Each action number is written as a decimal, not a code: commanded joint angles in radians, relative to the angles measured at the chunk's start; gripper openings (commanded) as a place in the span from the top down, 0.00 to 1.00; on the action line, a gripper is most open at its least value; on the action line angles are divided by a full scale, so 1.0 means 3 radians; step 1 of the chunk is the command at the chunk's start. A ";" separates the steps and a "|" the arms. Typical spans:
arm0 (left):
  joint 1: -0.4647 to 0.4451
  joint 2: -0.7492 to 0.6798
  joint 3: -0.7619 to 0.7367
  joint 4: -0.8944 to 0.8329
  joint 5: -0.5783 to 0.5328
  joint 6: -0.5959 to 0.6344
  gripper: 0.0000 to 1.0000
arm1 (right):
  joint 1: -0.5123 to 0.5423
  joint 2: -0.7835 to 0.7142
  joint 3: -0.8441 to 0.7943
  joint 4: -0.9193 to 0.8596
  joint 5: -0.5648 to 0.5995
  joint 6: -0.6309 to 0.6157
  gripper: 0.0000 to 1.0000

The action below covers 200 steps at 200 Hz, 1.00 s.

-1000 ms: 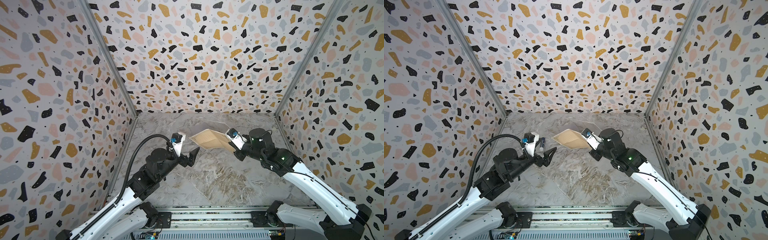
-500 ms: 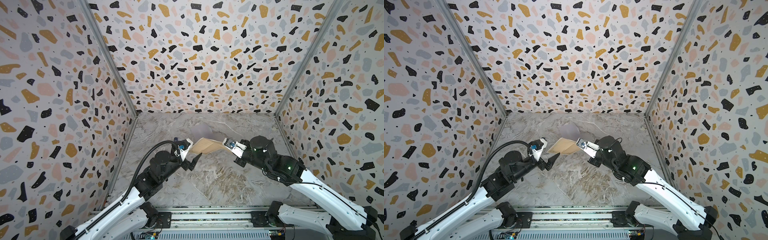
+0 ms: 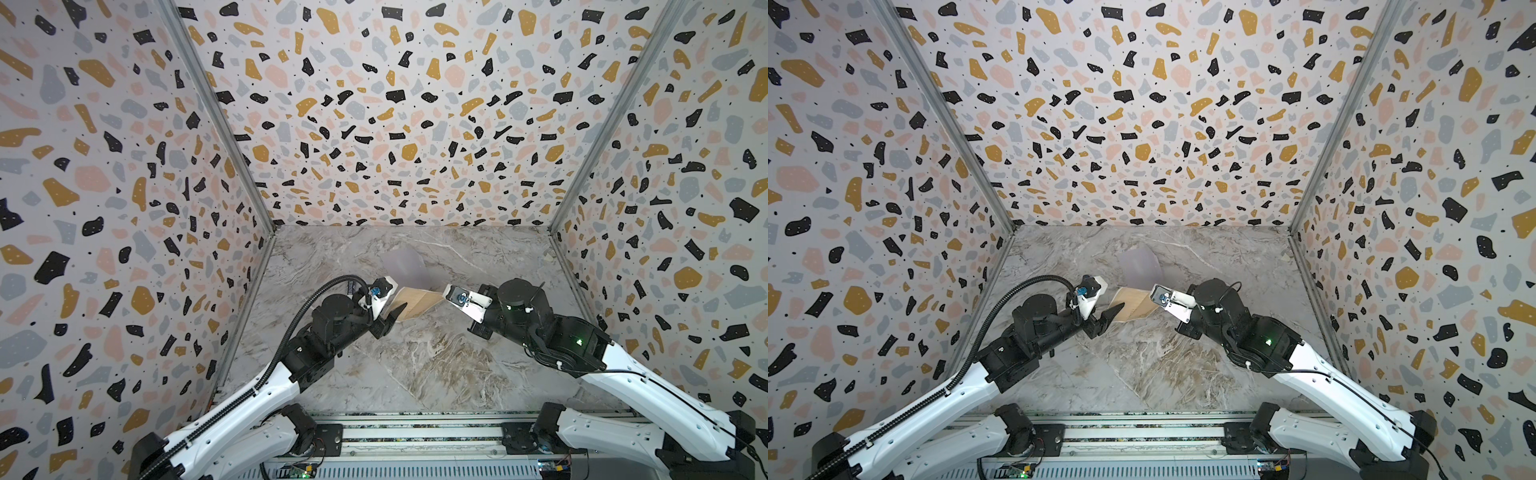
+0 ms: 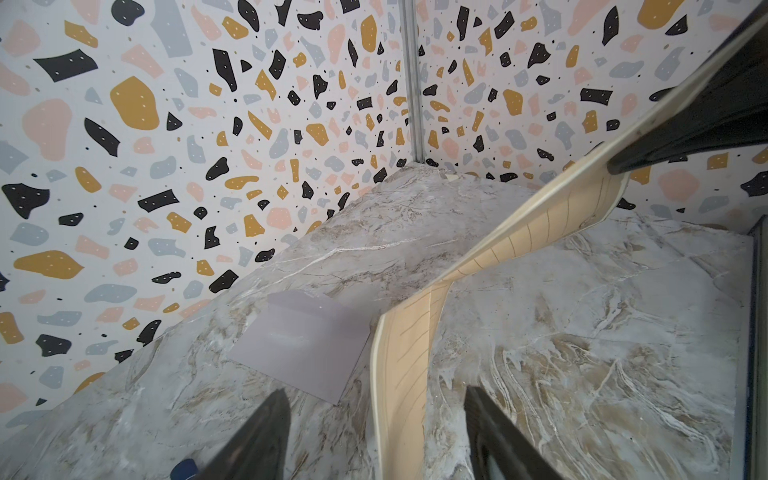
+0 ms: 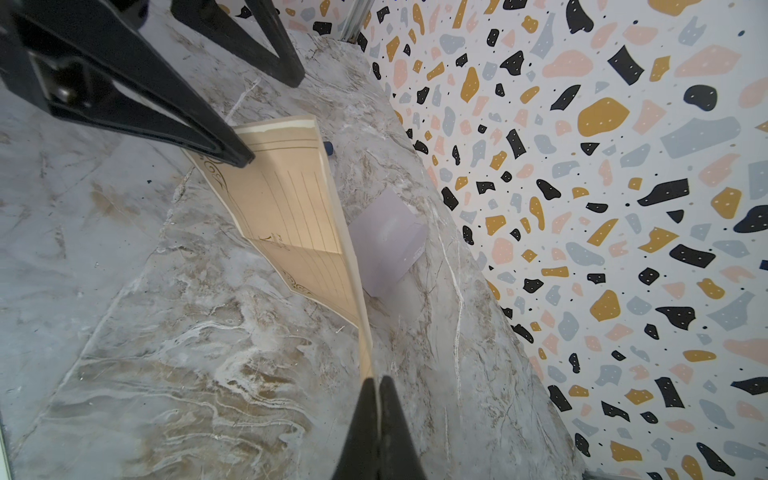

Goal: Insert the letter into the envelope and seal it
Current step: 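Grasp the letter's free edge with the left gripper while the right gripper holds it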

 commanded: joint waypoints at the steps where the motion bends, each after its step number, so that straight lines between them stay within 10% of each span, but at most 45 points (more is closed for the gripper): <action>1: -0.0010 0.0068 0.0021 0.0206 0.0097 0.0003 0.41 | 0.0030 -0.0068 0.0009 -0.0032 0.0043 -0.0020 1.00; 96: -0.0008 0.0228 0.0007 0.0469 0.0098 -0.0338 1.00 | 0.0053 -0.0176 -0.0096 0.0001 0.0068 -0.0041 1.00; 139: -0.0010 0.0236 -0.0017 0.0558 0.0111 -0.0486 1.00 | 0.0052 -0.0232 -0.0157 0.0049 0.0069 -0.0056 1.00; 200: 0.0177 0.0070 -0.0094 0.0575 -0.0217 -0.0512 1.00 | 0.0056 -0.0370 -0.0236 0.0049 -0.0154 -0.0003 0.38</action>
